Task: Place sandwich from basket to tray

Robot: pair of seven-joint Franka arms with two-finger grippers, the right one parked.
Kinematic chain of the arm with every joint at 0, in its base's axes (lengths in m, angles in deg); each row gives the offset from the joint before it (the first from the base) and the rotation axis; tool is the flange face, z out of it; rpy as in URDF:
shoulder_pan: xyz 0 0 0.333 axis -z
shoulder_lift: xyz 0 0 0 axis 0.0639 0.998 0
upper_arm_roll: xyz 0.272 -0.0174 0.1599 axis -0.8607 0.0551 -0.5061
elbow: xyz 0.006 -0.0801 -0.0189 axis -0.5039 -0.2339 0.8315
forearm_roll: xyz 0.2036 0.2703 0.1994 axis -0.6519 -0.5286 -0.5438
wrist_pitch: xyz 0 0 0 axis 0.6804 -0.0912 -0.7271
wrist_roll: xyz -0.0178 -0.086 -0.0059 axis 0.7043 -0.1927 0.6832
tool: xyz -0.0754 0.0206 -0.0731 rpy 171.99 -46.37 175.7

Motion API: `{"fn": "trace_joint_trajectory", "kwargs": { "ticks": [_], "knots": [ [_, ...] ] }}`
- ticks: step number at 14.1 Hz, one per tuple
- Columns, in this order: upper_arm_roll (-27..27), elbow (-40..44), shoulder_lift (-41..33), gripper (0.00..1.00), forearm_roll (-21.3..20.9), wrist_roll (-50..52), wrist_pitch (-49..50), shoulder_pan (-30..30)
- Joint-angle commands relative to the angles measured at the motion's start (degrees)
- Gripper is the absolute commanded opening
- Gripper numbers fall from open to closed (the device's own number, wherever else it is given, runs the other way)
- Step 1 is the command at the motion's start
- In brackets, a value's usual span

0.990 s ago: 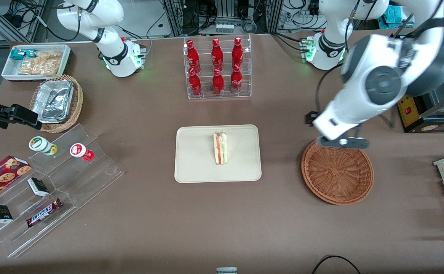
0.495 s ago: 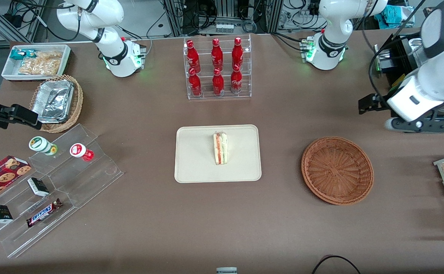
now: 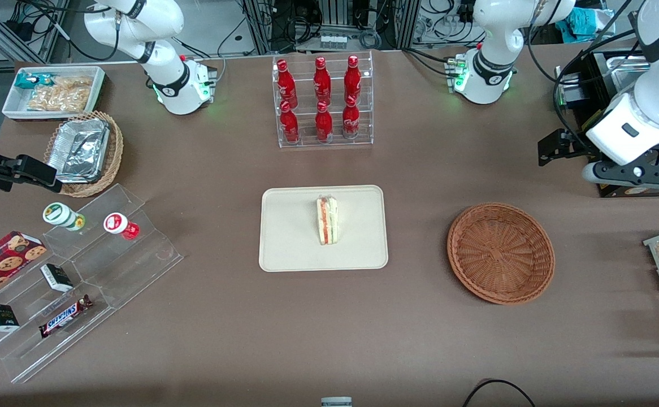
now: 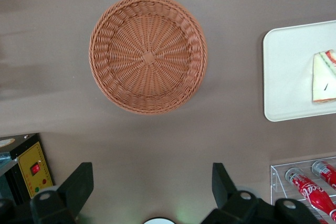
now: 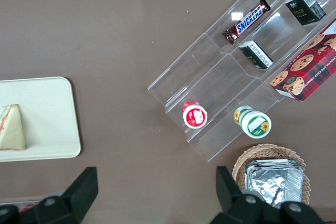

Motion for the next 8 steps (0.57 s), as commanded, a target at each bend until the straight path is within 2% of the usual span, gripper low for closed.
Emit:
{"fn": "trace_joint_trajectory", "kwargs": {
  "ticks": [1,8],
  "knots": [
    [0.2,1.9,0.6,1.00,0.1,0.4,0.2,0.3],
    [0.2,4.1,2.0,1.00,-0.2,1.0,0.1,0.3]
  ]
}}
